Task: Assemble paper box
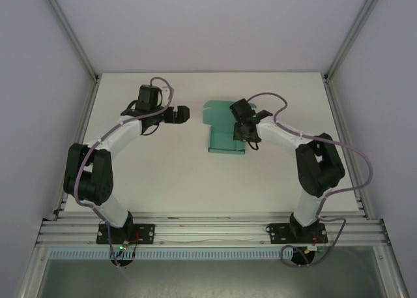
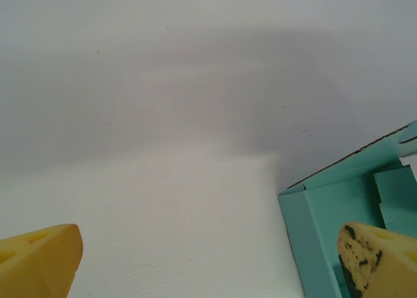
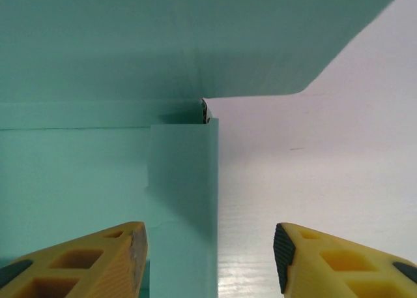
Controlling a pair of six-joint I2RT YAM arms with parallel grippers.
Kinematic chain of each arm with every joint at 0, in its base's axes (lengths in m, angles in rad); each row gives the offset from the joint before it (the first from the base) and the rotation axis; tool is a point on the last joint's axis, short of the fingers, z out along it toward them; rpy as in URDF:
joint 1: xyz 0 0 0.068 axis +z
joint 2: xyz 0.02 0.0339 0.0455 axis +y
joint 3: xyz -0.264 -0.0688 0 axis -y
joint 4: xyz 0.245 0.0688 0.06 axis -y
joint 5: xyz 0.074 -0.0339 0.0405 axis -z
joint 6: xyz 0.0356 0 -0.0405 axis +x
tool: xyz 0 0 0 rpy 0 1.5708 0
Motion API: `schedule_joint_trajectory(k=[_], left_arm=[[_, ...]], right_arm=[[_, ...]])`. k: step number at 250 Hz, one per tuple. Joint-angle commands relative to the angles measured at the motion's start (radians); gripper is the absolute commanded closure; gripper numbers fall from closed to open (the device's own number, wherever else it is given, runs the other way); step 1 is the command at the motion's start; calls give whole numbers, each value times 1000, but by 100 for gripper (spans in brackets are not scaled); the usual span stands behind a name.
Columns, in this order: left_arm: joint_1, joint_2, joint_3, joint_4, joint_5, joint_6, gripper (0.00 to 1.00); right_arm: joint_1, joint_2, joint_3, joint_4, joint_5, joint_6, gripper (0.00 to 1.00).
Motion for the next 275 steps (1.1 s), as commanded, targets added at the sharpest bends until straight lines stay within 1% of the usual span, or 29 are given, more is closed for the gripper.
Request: schedule_joint_trajectory(k=[1,17,31,63,75,101,113,149,166,187,196,207,238,254,268,275], left_arm=[[-5,22,27,11,17,17,0],[-5,25,20,20,24,14,0],[-5,26,15,27,28,10,0],[-7,34,14,32,43,8,0],[-7,40,13,34,45,8,0],[-6,57,20,35,52,6,0],[-7,66,24,33,52,7,0],[-7,94,36,28,57,11,0],[-7,111,44,30,63,11,0],[-7,137,64,8,64,11,0],[-6,149,75,-3,62,14,0],[-7,165,89,-17,59,14,0],[-7,197,112,-27,64,10,0],[-7,211,122,-32,62,5,0],[-7,223,134,-48,60,4,0],[-6,226,135,-50,60,7,0]], right_arm=[[-28,45,-15,61,-48,48,49],[-40,64,-19,87,-88,58,54],[-43,80,-19,91,-100,68,58],[-48,97,-37,74,-103,88,61],[-47,94,-50,77,-104,92,64],[-49,87,-67,84,-94,97,75],[-50,88,-67,76,-84,96,79],[-57,117,-63,30,-56,90,84],[-60,137,-56,7,-35,89,89],[-66,163,-48,-24,-45,89,96],[-69,175,-37,-48,-44,90,97],[-69,195,-22,-87,-30,90,100],[-69,282,57,-223,9,82,100],[-69,355,130,-332,42,75,100],[-63,424,200,-447,98,81,100],[-58,451,226,-482,94,69,100]])
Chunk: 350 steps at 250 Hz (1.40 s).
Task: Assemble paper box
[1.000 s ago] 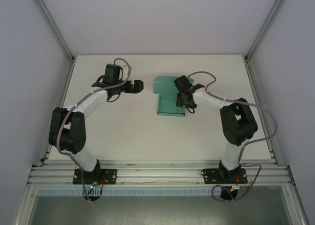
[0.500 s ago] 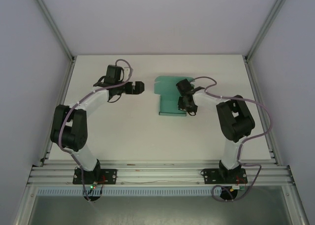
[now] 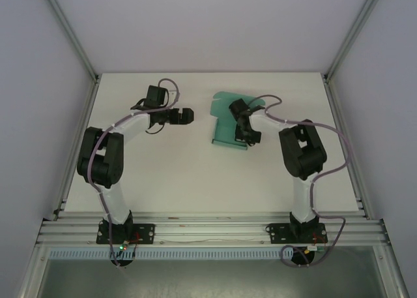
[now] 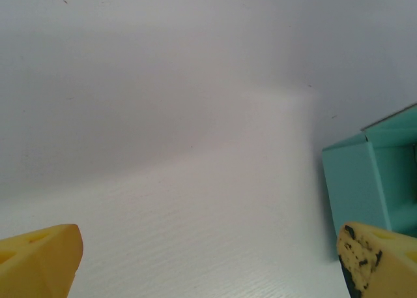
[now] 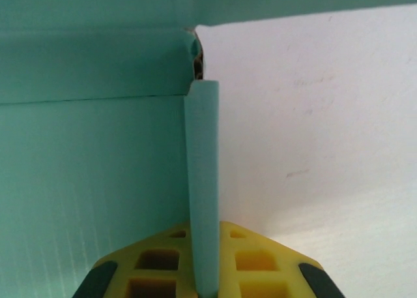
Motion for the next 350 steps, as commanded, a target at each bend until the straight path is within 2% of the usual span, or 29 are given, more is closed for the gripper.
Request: schedule_joint_trajectory(k=[1,61,109,134,169,181,197,214,227,246,276,315,337,350], left_arm=[[-6,26,39,-42,9,8,0],[-1,76,92,-96,14,23,0],[2,85,138,-162,24,58,0],[3,64,121,-161,30,62,1],[2,9,69,-98,27,28,0],[3,-12,44,-60,33,8,0],[1,-42,17,-27,51,-9,0],[0,-80,-18,8,52,-27,0],[-2,-110,-40,20,52,-32,0],[-8,-153,-74,43,42,-38,0],[-17,-197,-100,27,5,-39,0],[-26,-224,-106,6,-19,-38,0],[-32,-223,-103,20,-4,-29,0],[-36,-210,-89,21,10,-4,0]], right_arm=[[-3,195,44,-325,80,-13,100],[53,394,237,-530,183,24,100],[67,466,330,-576,259,35,100],[71,430,326,-547,276,43,100],[74,270,264,-424,253,8,100],[75,207,238,-363,230,-25,89],[75,121,193,-264,182,-74,88],[77,41,139,-160,118,-126,80],[77,-10,98,-93,68,-158,65],[76,-64,51,-29,32,-187,60],[76,-126,-4,31,29,-205,43],[69,-206,-71,92,54,-187,39],[58,-265,-112,128,92,-161,33],[43,-311,-145,165,73,-171,29]])
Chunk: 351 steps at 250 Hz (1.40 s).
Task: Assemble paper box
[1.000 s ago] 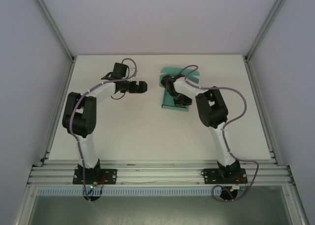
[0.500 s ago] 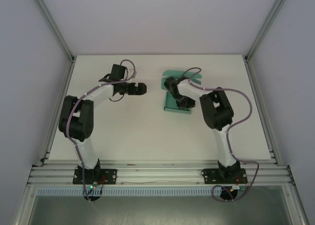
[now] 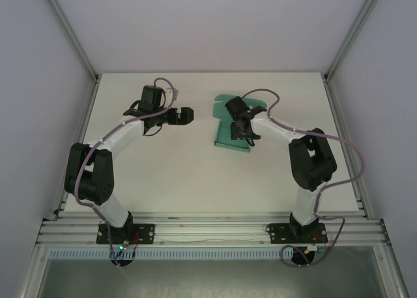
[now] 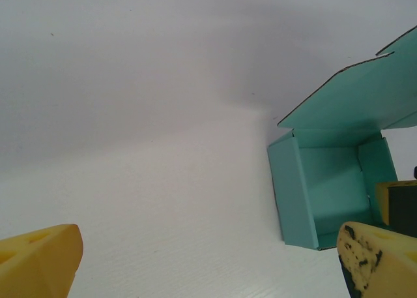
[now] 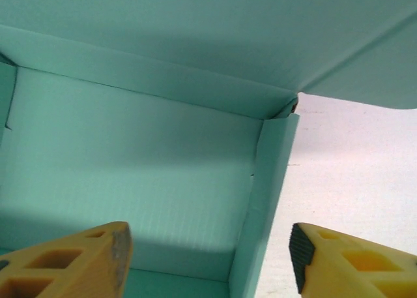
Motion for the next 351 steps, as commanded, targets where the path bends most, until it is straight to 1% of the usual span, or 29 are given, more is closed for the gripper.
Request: schedule_joint_trajectory(k=[1,28,40,58,73,91,105,116,127,146,167,183,199,218,232,242,253,260,273,303,313,325,340,351], left_arm=[[-9,-9,5,26,7,29,0],[-10,56,77,19,71,111,0],[-11,96,127,6,101,148,0],[-10,163,222,-45,167,239,0],[-12,225,307,-88,204,306,0],[-16,305,425,-180,276,413,0],[-19,354,497,-237,328,491,0],[-28,384,548,-293,371,557,0],[-37,410,592,-344,400,624,0],[-55,455,658,-409,398,718,0],[-73,532,786,-520,388,790,1],[-80,600,898,-605,391,813,3],[-83,657,991,-649,409,820,6],[-88,702,1065,-679,428,828,8],[-92,718,1092,-701,445,859,11],[-98,723,1098,-712,456,889,12],[-106,722,1098,-719,453,918,15],[-113,722,1097,-721,437,931,18],[-125,723,1098,-721,395,944,19],[-139,728,1100,-712,350,955,32],[-139,729,1100,-703,345,952,35],[-139,729,1101,-689,336,942,45],[-139,731,1101,-676,330,931,56],[-140,732,1102,-669,332,929,63]], right_arm=[[-29,-107,-52,89,26,3,29],[-81,-194,-107,156,-58,-92,22],[-105,-221,-116,164,-64,-151,19],[-138,-254,-125,172,-124,-295,15],[-166,-266,-120,181,-139,-391,8],[-210,-259,-91,180,-181,-504,6],[-247,-243,-64,161,-264,-607,6],[-270,-226,-46,160,-298,-663,6],[-291,-208,-19,134,-350,-721,7],[-324,-172,29,83,-437,-806,11],[-348,-134,69,37,-478,-884,13],[-360,-101,102,-7,-512,-943,16],[-367,-63,142,-42,-525,-970,19],[-372,-14,205,-101,-524,-996,22],[-379,14,235,-116,-524,-1009,23],[-384,31,248,-115,-532,-1013,28],[-391,50,265,-124,-544,-1015,36],[-393,59,279,-136,-552,-1017,40],[-396,73,294,-154,-568,-1024,45],[-396,82,296,-166,-590,-1036,48],[-397,80,293,-168,-597,-1040,53],[-396,76,288,-168,-600,-1044,57],[-396,72,285,-168,-596,-1051,67],[-396,70,283,-170,-593,-1051,68]])
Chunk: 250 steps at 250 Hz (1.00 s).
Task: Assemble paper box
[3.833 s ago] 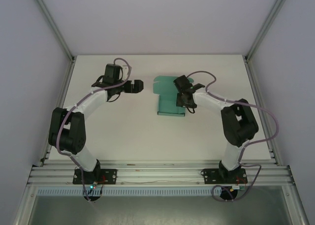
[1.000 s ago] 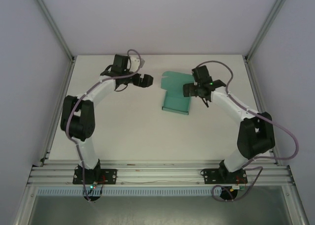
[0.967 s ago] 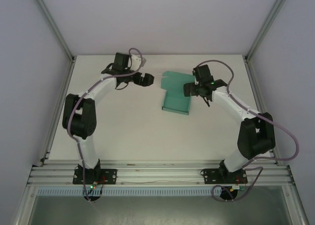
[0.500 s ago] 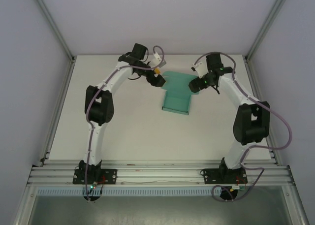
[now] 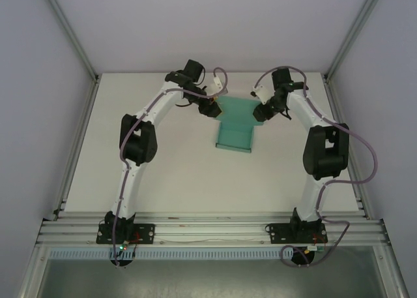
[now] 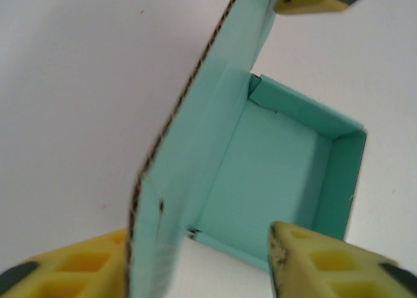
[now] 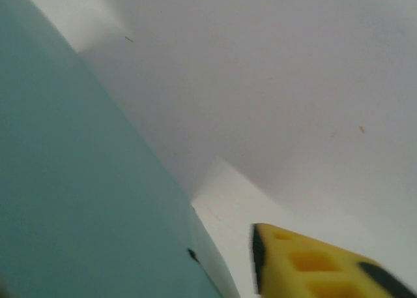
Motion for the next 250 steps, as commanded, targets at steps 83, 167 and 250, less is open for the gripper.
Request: schedule_joint_trajectory(k=[83,167,250], left_arm=[[5,11,1,42,-39,-21,100],[3,-129,-204,316,-192,-305,100],[-25,-289,-432,567,-393,-649,100]], right_arm=[[0,-14,19,-42,-5,-18,83],[8,-78,-16,76,48,161,100],[117,-129,-52,262,267,550,98]])
